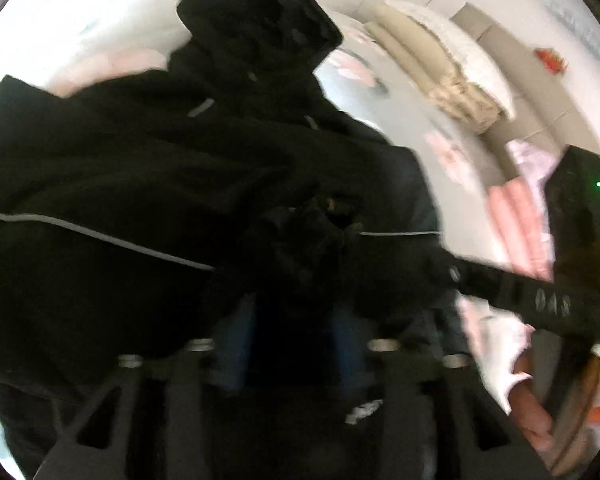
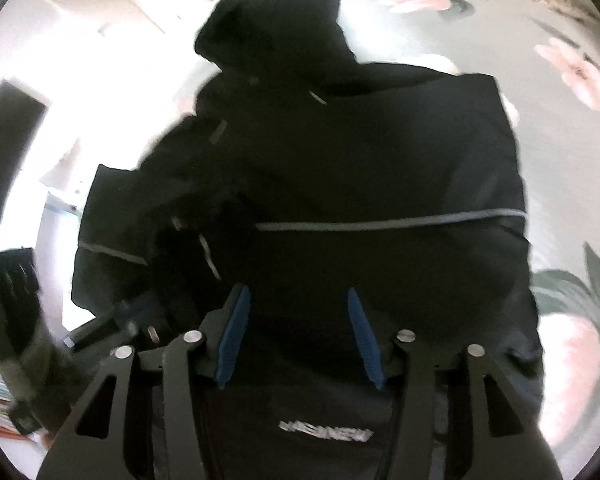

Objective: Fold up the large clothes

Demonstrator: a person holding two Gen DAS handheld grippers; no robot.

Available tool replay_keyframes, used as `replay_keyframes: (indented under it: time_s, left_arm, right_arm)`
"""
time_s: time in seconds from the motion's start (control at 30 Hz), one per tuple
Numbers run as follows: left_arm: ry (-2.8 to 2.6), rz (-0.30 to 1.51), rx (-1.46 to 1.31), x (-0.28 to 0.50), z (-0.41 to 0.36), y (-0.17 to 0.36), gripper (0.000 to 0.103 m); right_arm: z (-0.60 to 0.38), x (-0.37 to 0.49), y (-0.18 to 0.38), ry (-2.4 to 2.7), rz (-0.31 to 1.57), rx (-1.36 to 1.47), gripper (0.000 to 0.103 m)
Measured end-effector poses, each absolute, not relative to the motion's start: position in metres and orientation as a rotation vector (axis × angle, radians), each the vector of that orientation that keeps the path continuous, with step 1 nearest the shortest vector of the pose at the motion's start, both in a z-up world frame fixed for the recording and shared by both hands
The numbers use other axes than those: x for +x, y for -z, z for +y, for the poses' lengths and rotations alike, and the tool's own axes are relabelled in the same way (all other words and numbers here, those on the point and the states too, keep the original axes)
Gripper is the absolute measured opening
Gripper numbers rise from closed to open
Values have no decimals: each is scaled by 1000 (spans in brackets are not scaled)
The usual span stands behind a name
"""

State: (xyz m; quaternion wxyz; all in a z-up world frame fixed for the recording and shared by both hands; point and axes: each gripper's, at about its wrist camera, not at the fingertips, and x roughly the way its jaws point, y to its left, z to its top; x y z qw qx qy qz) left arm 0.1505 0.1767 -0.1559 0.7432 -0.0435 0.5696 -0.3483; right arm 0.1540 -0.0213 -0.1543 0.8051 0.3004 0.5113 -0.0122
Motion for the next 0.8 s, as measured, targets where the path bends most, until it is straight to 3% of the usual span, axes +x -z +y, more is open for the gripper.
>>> replay_keyframes:
  time_s: [0.03, 0.23, 0.47, 0.53, 0.57, 0.6, 0.67, 0.8]
  left_arm:
    - [791, 1252, -162, 151, 179, 156, 78]
    - [811, 1264, -184, 142, 181, 150, 78]
    - [683, 1222, -204, 145, 240, 132, 78]
    - [622, 1176, -199, 152, 255, 122, 78]
    - [601, 1154, -199, 155, 260, 117, 78]
    - [569, 1115, -199, 160, 267, 109, 78]
    - [514, 1056, -196, 172, 276, 96, 78]
    - [468, 1011, -154, 198, 272, 89, 78]
  right_arm:
    - [-23, 157, 152, 9, 1081, 673, 62]
    - [-33, 165, 153, -17, 1067, 771, 75]
    - [-6, 192, 202, -107, 1147, 858, 76]
    - [6, 200, 209, -144, 1154, 868, 68]
    - [13, 204, 206, -150, 1159, 828, 46]
    - [20, 206, 198, -145, 1159, 761, 39]
    - [24, 200, 173, -117, 1121, 650, 32]
    - [1, 172, 112, 24, 1018, 483, 31]
